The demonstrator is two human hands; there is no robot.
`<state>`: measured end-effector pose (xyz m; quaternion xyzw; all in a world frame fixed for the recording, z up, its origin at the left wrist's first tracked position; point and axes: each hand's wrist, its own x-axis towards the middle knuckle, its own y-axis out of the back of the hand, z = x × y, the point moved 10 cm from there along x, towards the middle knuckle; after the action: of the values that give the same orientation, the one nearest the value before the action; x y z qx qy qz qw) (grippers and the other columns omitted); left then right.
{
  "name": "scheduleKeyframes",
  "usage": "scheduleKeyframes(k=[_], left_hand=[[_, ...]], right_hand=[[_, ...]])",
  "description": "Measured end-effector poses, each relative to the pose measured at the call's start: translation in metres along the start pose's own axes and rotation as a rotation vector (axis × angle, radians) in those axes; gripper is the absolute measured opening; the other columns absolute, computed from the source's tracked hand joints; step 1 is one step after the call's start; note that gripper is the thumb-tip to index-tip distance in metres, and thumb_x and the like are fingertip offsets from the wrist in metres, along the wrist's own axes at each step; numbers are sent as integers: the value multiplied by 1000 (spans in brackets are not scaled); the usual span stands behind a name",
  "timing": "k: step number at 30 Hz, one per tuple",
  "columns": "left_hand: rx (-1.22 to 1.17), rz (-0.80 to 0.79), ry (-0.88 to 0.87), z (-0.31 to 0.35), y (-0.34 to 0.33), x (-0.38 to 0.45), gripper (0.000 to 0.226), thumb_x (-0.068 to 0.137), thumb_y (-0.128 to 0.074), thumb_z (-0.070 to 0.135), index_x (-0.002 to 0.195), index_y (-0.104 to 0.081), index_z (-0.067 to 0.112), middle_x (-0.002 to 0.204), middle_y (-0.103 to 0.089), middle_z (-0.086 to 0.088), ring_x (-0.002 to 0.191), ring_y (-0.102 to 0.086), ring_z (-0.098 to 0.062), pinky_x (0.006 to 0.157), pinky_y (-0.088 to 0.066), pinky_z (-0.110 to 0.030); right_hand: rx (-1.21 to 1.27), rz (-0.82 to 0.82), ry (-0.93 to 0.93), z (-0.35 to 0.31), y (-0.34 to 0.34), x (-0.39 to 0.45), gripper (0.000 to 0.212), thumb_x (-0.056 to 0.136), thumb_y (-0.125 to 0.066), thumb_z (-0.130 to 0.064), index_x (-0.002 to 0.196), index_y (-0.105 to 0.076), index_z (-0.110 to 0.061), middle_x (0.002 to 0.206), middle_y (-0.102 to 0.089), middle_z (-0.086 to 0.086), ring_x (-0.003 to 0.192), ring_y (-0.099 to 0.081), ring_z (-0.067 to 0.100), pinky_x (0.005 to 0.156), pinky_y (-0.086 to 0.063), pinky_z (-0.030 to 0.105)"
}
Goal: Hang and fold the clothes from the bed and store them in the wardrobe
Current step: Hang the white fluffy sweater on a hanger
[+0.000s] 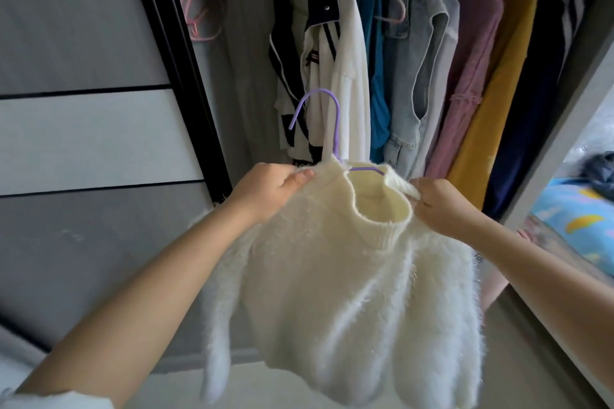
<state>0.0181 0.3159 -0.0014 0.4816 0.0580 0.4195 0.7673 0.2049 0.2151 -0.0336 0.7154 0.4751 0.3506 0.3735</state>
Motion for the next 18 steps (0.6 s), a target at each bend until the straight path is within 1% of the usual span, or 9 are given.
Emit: scheduleKeyframes(k=[1,3,5,7,10,11,13,15,18], left_hand=[[-2,1,1,-3,0,0,73,83,-40,65,74,-59,-4,55,-40,-3,53,-40,-14,55,-29,-28],[28,11,15,-11,6,0,94,55,-28,93,66,-52,2,51,-38,3,47,-36,-8,51,-29,-28],[72,52,47,-26,17,-3,94,34,-28,100,64,-48,13,52,-44,4,48,-41,-9,54,-34,-31],[39,143,66,-46,28,-7,63,48,-45,86,62,-43,24,54,-46,6,48,-42,-5,54,-34,-29],[-74,155,41,-70,22,-12,21,78,-52,47,64,-53,31,52,-49,9,52,-43,-8,51,-32,-13],[-106,135,28,-75,16,-12,22,86,-55,34,64,-55,33,51,-50,12,55,-42,-5,51,-32,-11],[-153,104,28,-85,4,-12,41,93,-52,14,58,-57,35,50,-47,14,53,-39,-2,52,-30,-14],[-202,30,57,-89,-8,-11,42,94,-47,10,60,-57,32,53,-52,13,52,-43,1,56,-35,-17],[-271,-96,102,-88,-22,-9,37,96,-42,8,66,-56,24,50,-58,25,52,-52,12,55,-38,-6]], right_hand=[[-6,-24,8,1,-1,0,30,93,-47,-22,74,-54,1,60,-47,8,54,-40,19,48,-27,25],[-16,-15,13,2,7,1,37,92,-48,-29,72,-55,1,58,-47,7,51,-40,17,47,-29,24],[-9,55,-30,7,28,1,42,92,-47,-35,62,-48,-5,57,-46,5,50,-40,17,47,-30,27],[6,114,-84,15,45,1,45,92,-46,-38,57,-41,-10,56,-43,3,49,-39,15,46,-28,25],[-13,119,-90,26,47,-2,47,92,-46,-41,56,-38,-11,56,-43,3,49,-39,16,47,-29,28],[-40,119,-91,29,44,-4,47,92,-46,-40,55,-36,-12,54,-41,2,49,-38,17,47,-28,29],[-105,110,-85,32,35,-6,48,92,-46,-40,55,-33,-13,53,-38,1,48,-37,16,45,-26,28],[-147,112,-71,35,34,-9,47,92,-46,-38,54,-31,-15,52,-37,0,47,-35,13,44,-25,26],[-145,125,-40,35,40,-12,46,92,-48,-36,54,-32,-16,51,-37,-1,47,-34,12,46,-26,26]])
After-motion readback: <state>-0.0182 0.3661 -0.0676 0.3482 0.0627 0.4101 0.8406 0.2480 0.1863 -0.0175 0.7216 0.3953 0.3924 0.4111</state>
